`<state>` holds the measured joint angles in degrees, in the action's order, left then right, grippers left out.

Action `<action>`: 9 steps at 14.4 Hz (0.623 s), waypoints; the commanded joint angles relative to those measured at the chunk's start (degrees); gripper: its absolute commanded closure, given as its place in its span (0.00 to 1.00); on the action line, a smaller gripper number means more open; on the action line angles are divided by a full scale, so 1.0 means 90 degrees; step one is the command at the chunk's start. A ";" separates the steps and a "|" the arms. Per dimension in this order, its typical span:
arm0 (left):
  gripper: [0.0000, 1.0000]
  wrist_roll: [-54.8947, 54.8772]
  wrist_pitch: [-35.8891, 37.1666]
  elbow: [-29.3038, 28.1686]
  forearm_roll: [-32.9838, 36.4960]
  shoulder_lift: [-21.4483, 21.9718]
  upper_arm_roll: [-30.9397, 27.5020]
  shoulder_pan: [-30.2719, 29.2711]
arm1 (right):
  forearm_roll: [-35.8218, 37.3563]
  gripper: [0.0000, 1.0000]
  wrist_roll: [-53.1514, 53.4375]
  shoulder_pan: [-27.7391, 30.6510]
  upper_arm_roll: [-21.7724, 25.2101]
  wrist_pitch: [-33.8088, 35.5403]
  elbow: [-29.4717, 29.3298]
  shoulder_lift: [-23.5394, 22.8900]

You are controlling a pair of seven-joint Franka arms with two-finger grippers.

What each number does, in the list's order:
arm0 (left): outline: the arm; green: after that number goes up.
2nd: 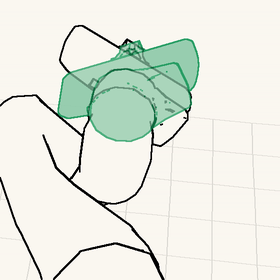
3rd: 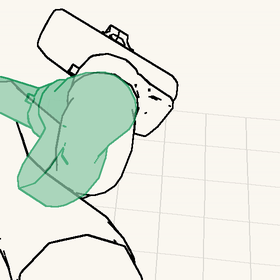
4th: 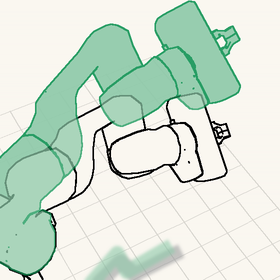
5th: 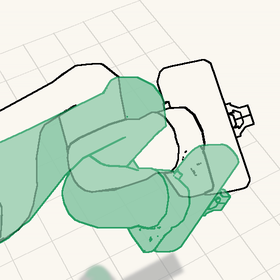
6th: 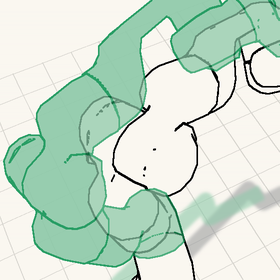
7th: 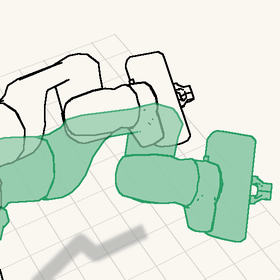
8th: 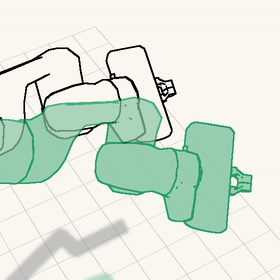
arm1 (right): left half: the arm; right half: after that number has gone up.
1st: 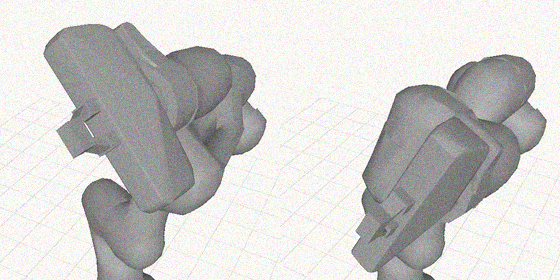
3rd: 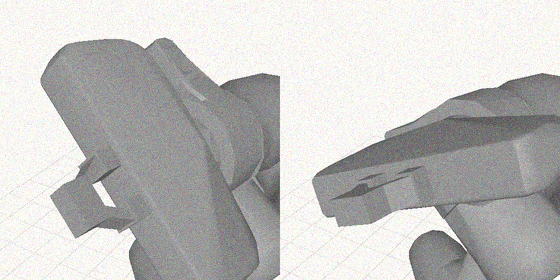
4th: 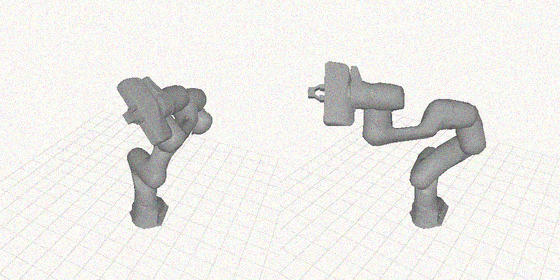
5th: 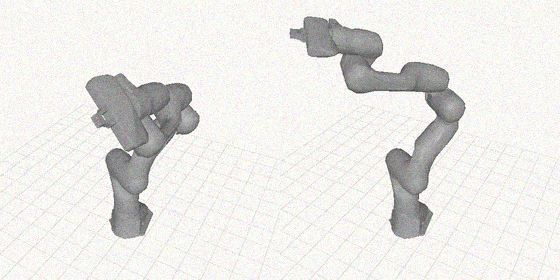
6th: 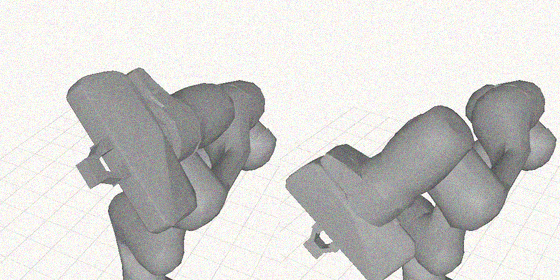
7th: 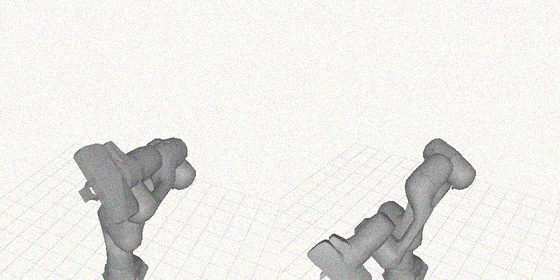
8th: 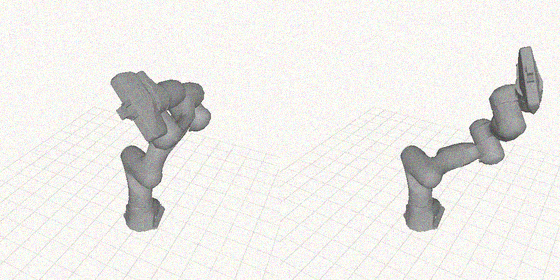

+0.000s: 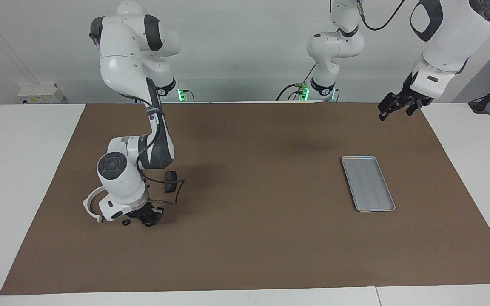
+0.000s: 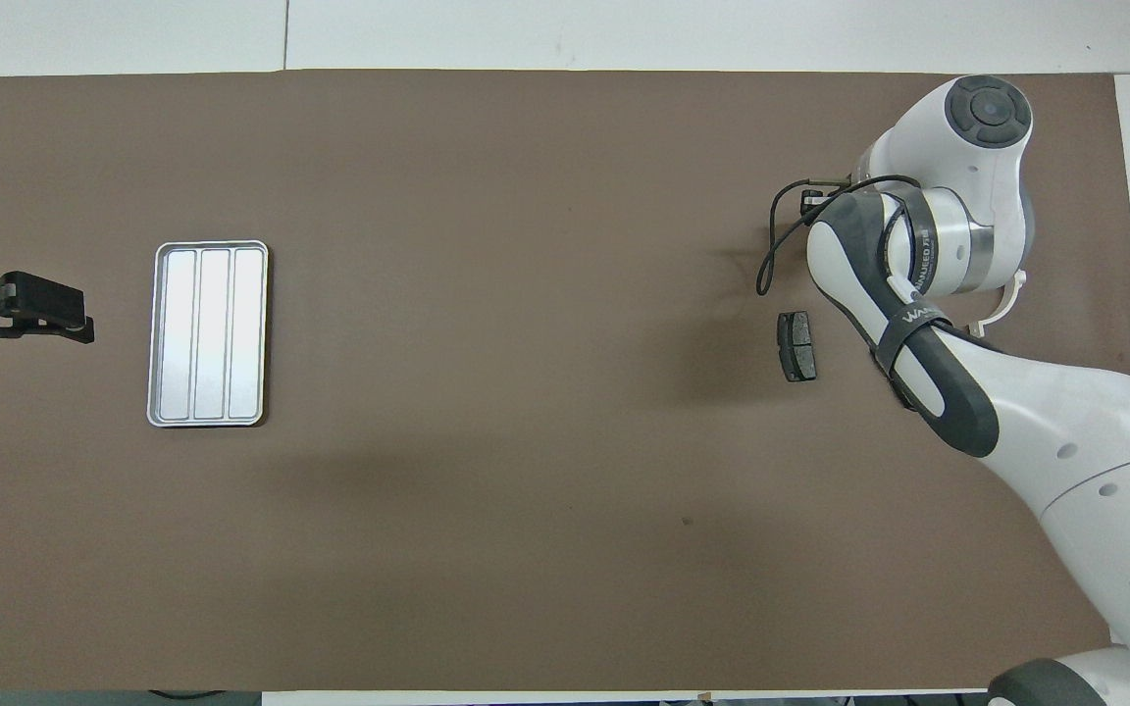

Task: Pick bearing gear from pile to tray
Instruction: 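Close the right gripper on the small black round part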

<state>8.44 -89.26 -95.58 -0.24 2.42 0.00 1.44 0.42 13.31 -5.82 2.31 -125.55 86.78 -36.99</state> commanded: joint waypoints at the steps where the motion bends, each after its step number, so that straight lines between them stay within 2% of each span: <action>1: 0.00 -0.0049 -0.0121 -0.0229 -0.0071 0.0200 -0.0058 0.0065 | 0.0051 1.00 0.0122 0.0022 -0.0032 0.0228 0.0045 0.0047; 5: 0.00 -0.0049 -0.0111 -0.0229 -0.0071 0.0200 -0.0048 0.0065 | 0.0012 1.00 0.0132 -0.0134 -0.0042 0.1369 -0.0286 0.0564; 9: 0.00 -0.0049 -0.0121 -0.0229 -0.0071 0.0200 -0.0058 0.0065 | -0.0056 1.00 0.0132 -0.0397 -0.0042 0.2483 -0.0287 0.1627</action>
<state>8.44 -89.26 -95.58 -0.24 2.42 0.00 1.44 0.41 13.31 -7.96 2.13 -107.28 82.70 -28.08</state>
